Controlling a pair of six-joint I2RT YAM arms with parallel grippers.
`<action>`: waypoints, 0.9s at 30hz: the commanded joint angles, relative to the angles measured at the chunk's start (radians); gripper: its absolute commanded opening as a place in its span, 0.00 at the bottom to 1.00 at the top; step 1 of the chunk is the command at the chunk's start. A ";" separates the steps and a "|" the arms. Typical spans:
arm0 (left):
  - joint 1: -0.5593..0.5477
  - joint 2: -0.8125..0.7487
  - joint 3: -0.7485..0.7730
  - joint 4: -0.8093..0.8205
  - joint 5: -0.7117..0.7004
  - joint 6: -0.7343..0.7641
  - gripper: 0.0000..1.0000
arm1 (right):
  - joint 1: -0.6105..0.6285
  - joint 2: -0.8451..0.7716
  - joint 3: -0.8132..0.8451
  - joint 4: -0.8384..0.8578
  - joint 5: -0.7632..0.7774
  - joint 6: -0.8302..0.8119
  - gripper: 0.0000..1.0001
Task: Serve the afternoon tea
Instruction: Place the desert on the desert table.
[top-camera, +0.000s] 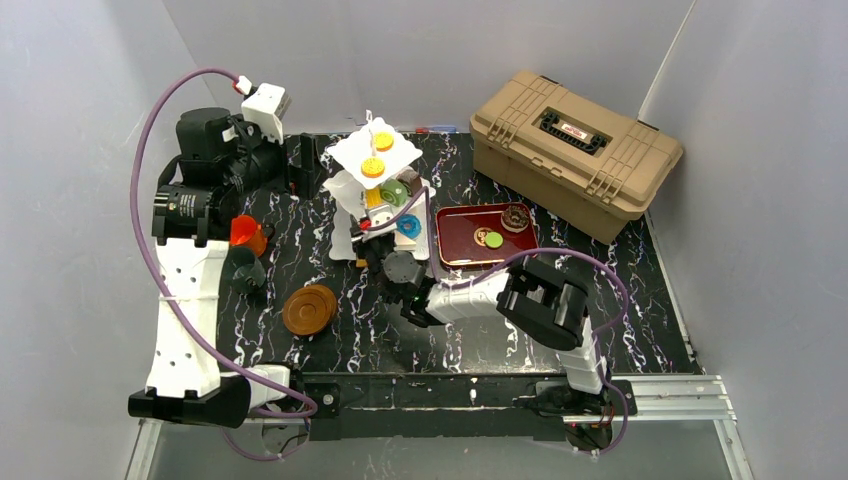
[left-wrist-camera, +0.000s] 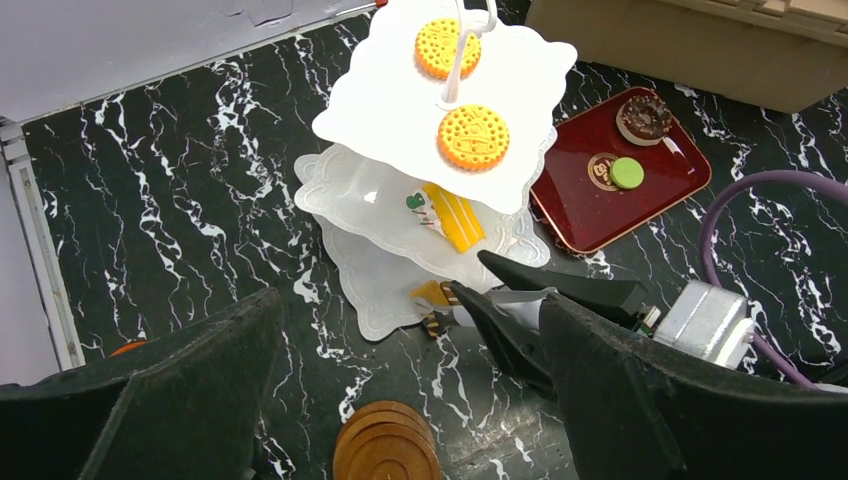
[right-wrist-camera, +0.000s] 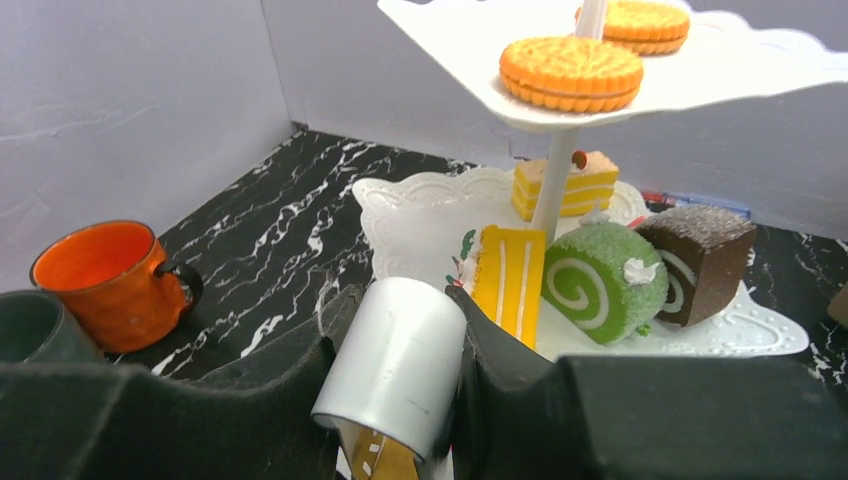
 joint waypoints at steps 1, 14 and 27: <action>0.013 -0.033 -0.019 0.001 0.037 0.021 0.98 | 0.006 -0.027 -0.008 0.187 0.043 -0.068 0.01; 0.012 -0.051 -0.058 0.005 0.087 -0.001 0.98 | 0.082 -0.029 -0.149 0.537 -0.021 -0.344 0.01; 0.016 -0.078 -0.095 0.004 0.089 0.029 0.98 | 0.086 0.109 0.006 0.617 -0.036 -0.484 0.01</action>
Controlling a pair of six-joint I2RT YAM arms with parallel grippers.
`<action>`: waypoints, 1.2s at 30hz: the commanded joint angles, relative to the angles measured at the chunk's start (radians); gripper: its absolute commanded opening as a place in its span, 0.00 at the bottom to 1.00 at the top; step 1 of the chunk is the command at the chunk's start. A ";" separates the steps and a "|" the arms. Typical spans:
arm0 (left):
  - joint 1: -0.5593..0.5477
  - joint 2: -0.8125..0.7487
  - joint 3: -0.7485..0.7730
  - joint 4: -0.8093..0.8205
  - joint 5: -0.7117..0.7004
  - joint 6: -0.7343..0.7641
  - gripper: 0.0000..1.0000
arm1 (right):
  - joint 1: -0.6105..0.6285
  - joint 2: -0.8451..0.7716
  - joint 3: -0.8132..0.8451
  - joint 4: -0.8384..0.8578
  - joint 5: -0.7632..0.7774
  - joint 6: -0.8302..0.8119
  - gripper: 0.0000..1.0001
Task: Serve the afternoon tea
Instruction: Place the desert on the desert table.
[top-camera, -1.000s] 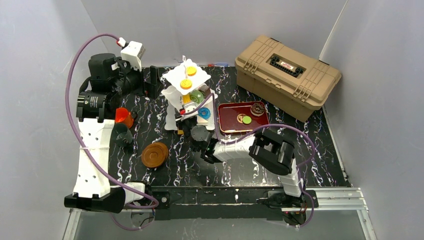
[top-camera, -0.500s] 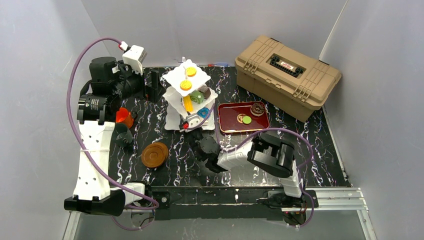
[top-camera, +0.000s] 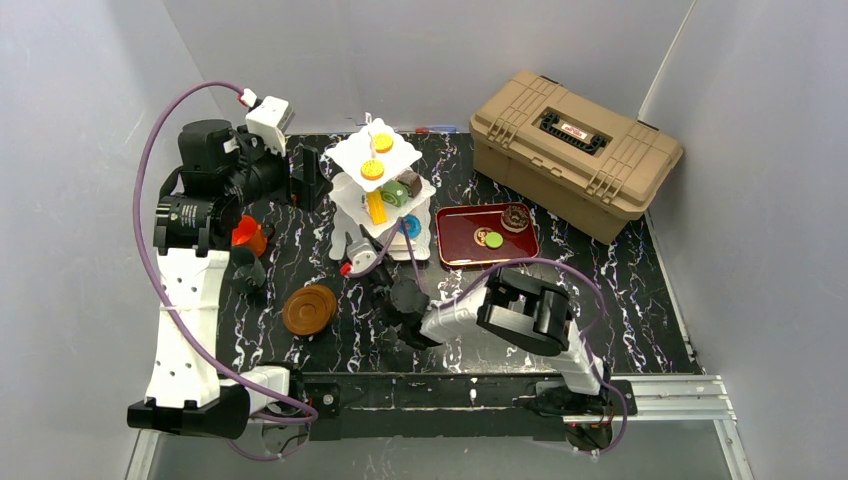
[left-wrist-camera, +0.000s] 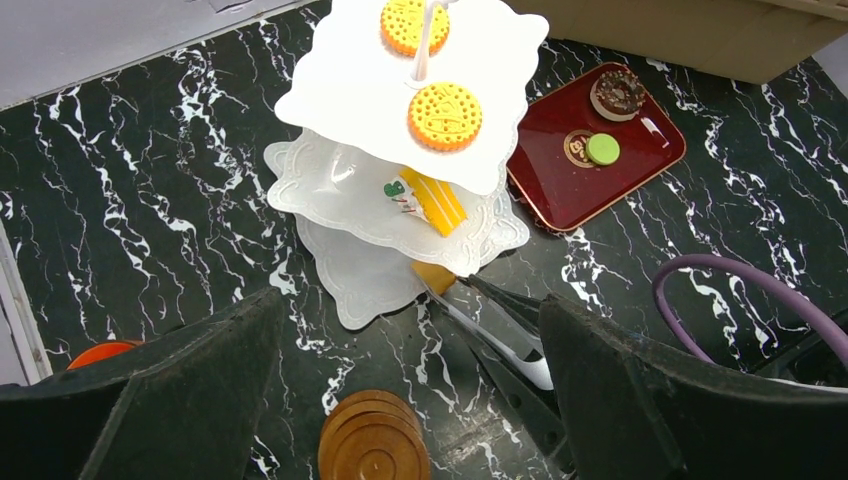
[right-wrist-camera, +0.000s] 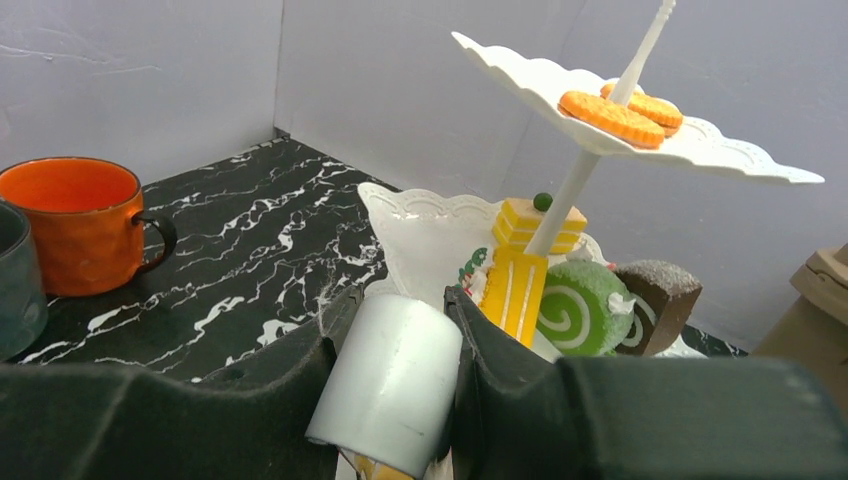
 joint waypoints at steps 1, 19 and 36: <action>0.009 -0.028 -0.017 -0.005 0.023 0.016 0.98 | -0.003 0.049 0.097 0.304 0.000 -0.078 0.01; 0.009 -0.033 -0.013 0.001 0.031 -0.001 0.98 | -0.004 -0.025 -0.043 0.312 0.066 0.022 0.52; 0.009 -0.041 0.000 -0.005 0.019 0.010 0.98 | 0.027 -0.289 -0.179 0.257 0.042 0.065 0.22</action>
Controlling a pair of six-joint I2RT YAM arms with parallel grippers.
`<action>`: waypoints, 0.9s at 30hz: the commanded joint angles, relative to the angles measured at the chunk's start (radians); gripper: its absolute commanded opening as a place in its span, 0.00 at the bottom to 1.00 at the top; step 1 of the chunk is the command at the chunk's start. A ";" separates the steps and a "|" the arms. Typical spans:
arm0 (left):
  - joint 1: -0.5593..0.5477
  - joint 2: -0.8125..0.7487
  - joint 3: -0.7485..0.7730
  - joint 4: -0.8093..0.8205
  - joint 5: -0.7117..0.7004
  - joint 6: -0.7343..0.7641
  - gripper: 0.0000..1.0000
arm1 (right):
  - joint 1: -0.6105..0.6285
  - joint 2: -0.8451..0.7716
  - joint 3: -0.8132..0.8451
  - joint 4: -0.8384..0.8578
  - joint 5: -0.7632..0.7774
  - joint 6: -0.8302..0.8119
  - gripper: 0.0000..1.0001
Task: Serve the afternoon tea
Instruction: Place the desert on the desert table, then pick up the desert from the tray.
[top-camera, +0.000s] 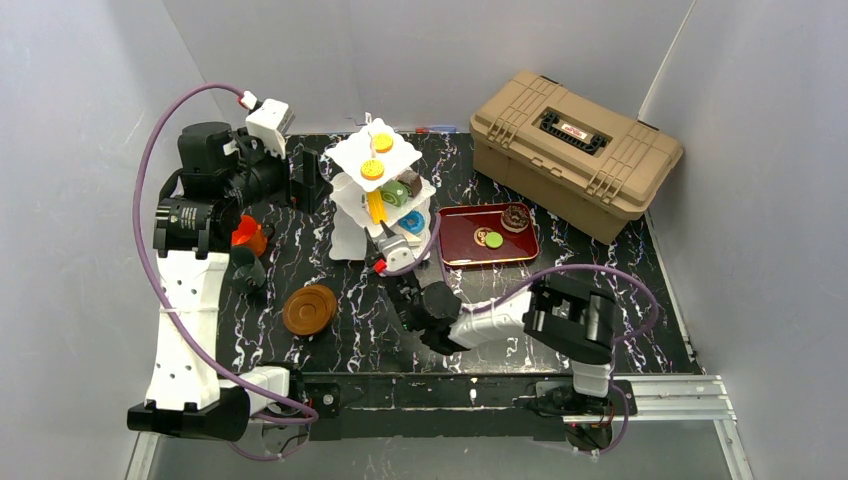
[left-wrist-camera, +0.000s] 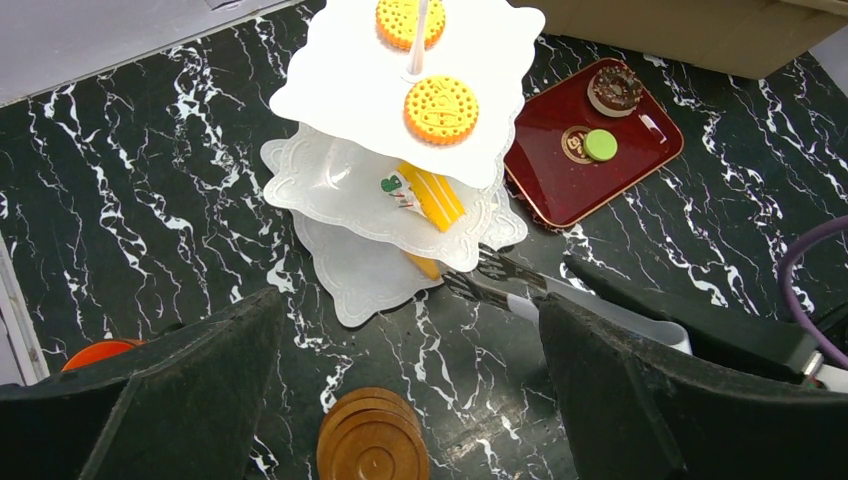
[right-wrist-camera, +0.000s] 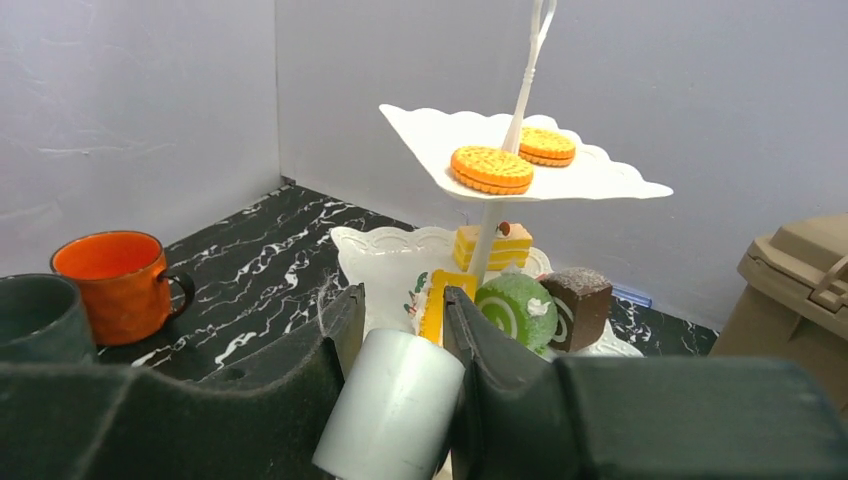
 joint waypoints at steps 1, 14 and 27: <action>0.005 -0.028 0.018 -0.006 0.009 -0.001 0.98 | 0.009 -0.087 -0.041 0.235 0.011 0.019 0.20; 0.004 -0.027 0.023 -0.026 0.072 -0.016 0.98 | -0.033 -0.481 -0.210 -0.205 0.248 0.082 0.01; 0.005 -0.032 0.012 -0.058 0.163 -0.010 0.98 | -0.479 -0.704 -0.072 -1.196 0.076 0.546 0.01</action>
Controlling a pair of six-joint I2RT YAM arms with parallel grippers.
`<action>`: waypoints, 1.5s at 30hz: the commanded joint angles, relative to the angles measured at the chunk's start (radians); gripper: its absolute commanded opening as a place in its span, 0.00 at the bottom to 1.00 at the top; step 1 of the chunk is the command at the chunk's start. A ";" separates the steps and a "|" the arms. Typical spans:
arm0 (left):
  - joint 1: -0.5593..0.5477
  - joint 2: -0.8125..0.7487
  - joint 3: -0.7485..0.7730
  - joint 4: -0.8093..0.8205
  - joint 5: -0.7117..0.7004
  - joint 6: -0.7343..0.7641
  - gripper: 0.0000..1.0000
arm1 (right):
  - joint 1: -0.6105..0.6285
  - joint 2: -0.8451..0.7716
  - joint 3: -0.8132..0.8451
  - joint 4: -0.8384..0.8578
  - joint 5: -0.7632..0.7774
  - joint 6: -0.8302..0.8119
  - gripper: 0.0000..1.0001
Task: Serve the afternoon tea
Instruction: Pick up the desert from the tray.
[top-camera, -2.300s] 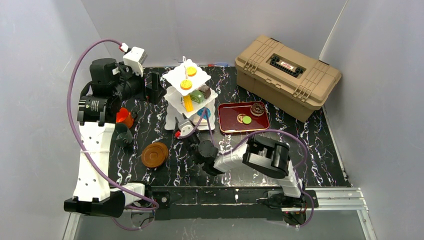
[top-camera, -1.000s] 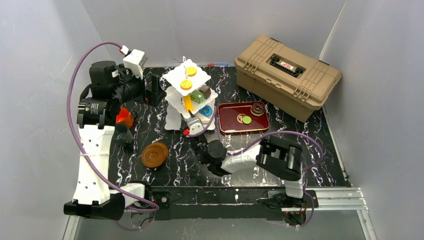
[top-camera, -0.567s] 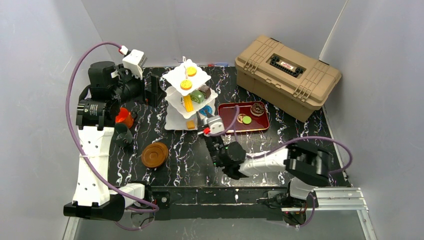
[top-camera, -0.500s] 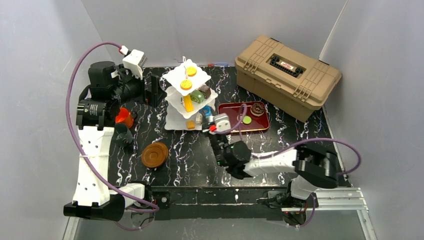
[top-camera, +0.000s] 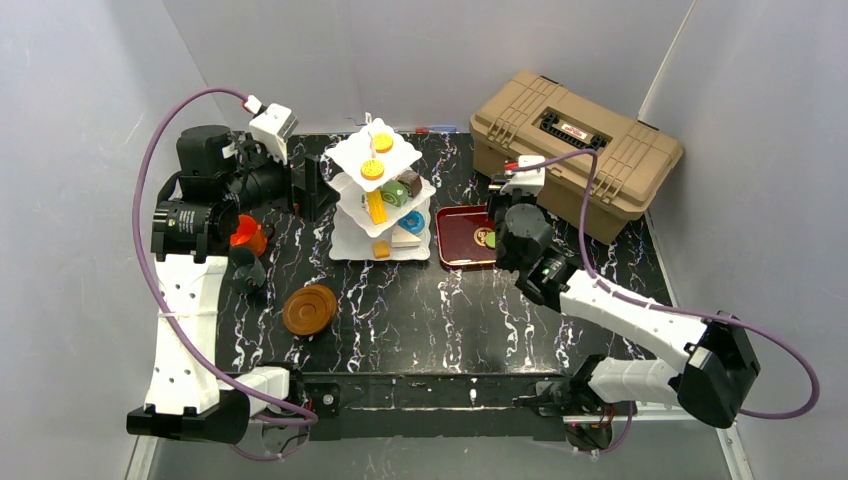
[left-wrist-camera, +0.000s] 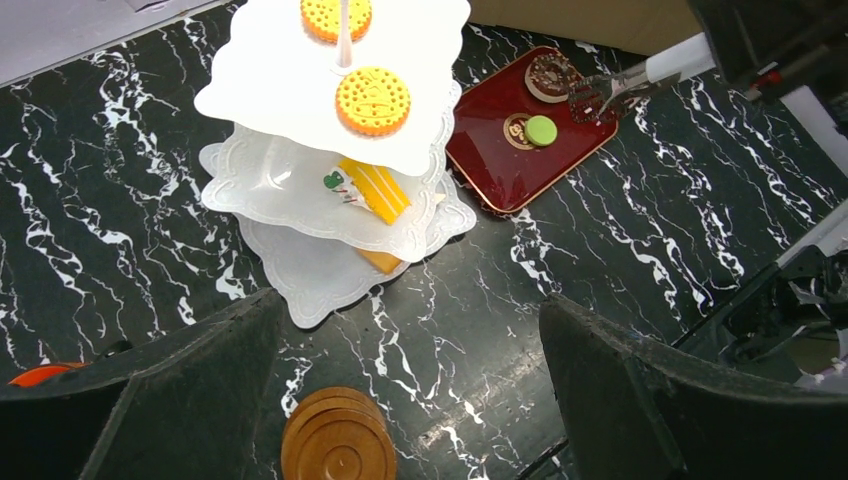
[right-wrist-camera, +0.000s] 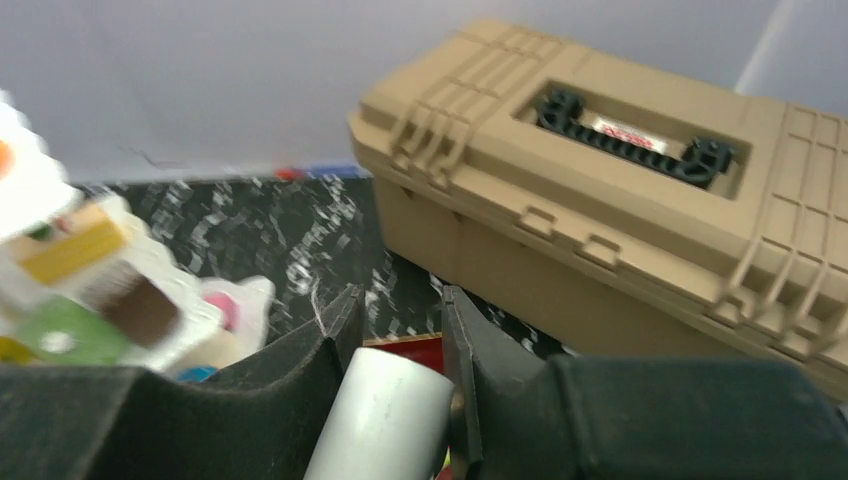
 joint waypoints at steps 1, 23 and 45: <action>0.005 -0.015 0.010 -0.023 0.057 -0.002 0.98 | -0.087 0.002 0.056 -0.225 -0.093 0.094 0.01; 0.004 -0.004 0.012 -0.016 0.052 0.005 0.98 | -0.292 0.162 0.032 -0.101 -0.302 0.187 0.01; 0.004 -0.014 0.030 -0.016 0.048 0.011 0.98 | -0.304 0.197 0.019 -0.097 -0.339 0.200 0.45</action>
